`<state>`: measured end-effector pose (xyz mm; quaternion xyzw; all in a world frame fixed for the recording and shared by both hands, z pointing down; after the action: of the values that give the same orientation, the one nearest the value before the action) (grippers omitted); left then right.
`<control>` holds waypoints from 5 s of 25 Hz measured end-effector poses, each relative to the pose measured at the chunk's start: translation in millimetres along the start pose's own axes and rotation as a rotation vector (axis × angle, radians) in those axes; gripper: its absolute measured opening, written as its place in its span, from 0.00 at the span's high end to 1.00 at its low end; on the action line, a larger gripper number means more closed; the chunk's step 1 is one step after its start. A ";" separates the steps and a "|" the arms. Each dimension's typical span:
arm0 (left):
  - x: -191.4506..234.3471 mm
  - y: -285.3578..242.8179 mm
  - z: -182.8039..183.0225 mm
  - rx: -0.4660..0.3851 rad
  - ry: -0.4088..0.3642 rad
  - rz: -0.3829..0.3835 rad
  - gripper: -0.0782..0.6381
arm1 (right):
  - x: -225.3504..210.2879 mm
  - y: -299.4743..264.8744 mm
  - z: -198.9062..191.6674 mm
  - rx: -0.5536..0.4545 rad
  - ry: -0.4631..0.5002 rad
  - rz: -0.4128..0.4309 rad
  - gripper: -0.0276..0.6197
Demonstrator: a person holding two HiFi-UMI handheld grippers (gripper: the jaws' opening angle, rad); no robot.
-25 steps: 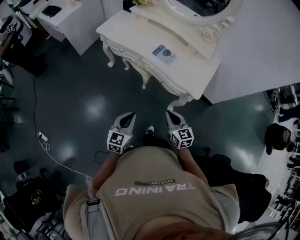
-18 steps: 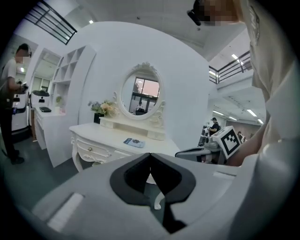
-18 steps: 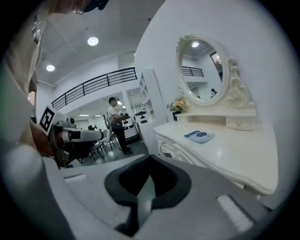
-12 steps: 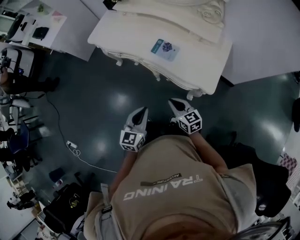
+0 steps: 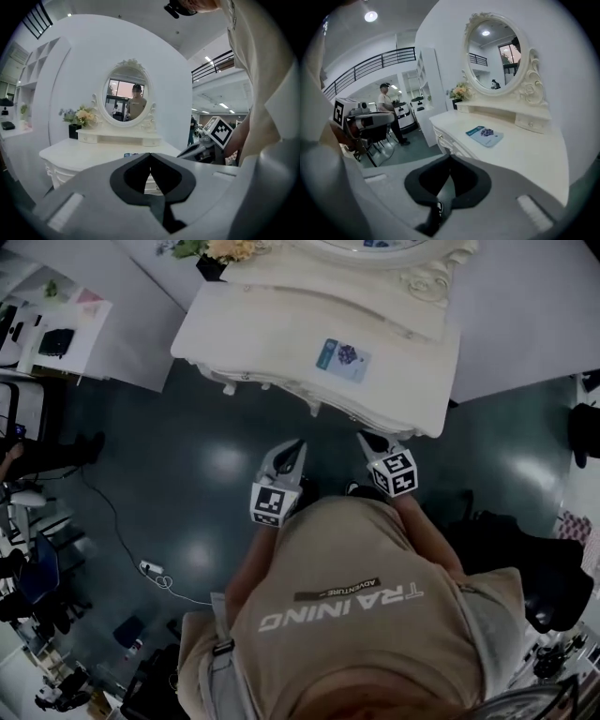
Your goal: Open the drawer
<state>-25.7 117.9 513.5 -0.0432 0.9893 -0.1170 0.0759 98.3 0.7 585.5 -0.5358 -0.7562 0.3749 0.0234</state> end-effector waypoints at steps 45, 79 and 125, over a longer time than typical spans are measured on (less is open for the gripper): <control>153.8 -226.2 -15.4 0.155 -0.093 -0.580 0.88 | -158.8 -179.5 -92.7 0.120 -0.928 -0.605 0.74; 199.2 -171.2 -75.8 0.126 -0.009 -0.705 0.88 | -75.8 -162.0 -157.8 0.312 -0.969 -0.727 0.75; 11.5 -29.0 -44.2 0.159 -0.113 -0.760 0.88 | -1.4 -92.9 -222.8 0.194 -0.906 -0.446 0.75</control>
<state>-42.2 98.5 561.2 -0.4068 0.8848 -0.2107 0.0848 122.7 106.8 800.9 -0.1408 -0.7480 0.6239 -0.1774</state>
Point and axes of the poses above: the fingertips, and each gripper's own axes: y backward along the fingers, x to its left, z out of its top, the point moved 2 cm from there along y, backward along the fingers, and after that the axes turned 14 degrees about -y, right-handed, at the moved point
